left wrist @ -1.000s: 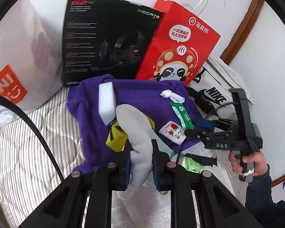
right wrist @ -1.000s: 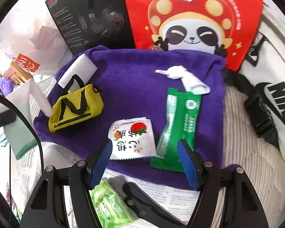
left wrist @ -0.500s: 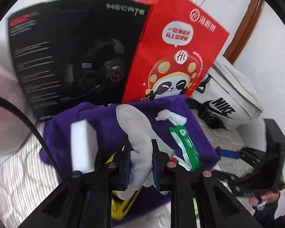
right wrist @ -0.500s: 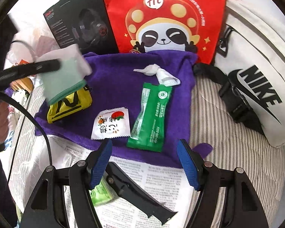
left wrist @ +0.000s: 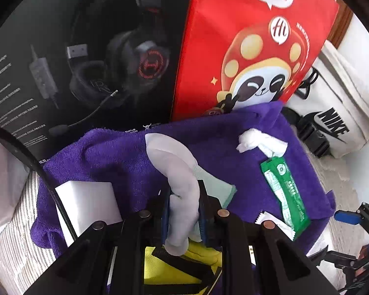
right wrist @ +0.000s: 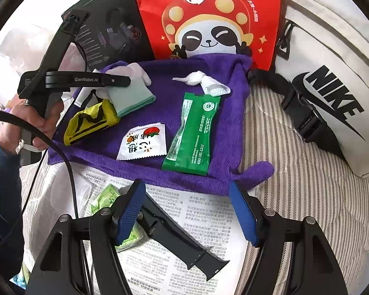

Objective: Organize soft objects
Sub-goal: 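Lower the white glove onto the towel and open the left gripper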

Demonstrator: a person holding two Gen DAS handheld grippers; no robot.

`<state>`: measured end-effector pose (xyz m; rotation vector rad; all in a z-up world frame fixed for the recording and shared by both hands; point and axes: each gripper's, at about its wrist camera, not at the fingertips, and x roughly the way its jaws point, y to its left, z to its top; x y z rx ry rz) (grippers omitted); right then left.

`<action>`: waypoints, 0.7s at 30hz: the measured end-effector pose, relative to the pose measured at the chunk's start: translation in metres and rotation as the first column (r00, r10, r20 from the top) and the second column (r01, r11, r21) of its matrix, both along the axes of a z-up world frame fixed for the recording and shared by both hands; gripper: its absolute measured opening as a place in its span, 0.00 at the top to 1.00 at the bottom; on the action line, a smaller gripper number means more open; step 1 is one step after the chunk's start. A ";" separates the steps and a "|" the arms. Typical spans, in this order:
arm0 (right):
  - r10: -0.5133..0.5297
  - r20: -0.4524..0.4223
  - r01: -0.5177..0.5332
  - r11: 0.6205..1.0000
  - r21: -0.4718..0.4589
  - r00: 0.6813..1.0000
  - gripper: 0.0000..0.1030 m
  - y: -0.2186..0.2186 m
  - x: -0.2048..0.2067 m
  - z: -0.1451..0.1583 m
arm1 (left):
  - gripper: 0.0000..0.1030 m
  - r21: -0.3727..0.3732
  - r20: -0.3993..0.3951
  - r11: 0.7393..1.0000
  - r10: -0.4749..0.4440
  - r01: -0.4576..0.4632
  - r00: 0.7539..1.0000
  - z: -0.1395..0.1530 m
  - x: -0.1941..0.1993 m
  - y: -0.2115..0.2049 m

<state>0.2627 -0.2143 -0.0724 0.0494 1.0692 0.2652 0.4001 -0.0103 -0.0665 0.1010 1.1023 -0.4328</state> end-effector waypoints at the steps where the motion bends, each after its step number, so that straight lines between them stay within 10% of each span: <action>1: -0.001 0.000 0.001 1.000 0.002 1.000 0.32 0.000 0.000 0.000 | 0.81 0.006 -0.002 1.000 -0.001 0.001 1.000 -0.001 -0.001 -0.002; 8: -0.005 0.004 0.005 1.000 0.011 1.000 0.32 -0.002 -0.001 0.001 | 0.73 0.046 -0.027 0.999 0.002 0.000 1.000 -0.010 -0.003 -0.007; 15: -0.012 0.009 0.012 1.000 0.017 1.000 0.32 -0.007 -0.011 0.007 | 0.40 0.060 -0.034 0.998 -0.013 0.015 0.999 0.000 -0.010 -0.022; 21: -0.011 0.026 0.011 1.000 0.003 1.000 0.32 -0.010 -0.030 0.017 | 0.39 0.100 -0.003 0.995 0.005 -0.004 1.000 0.018 -0.026 -0.024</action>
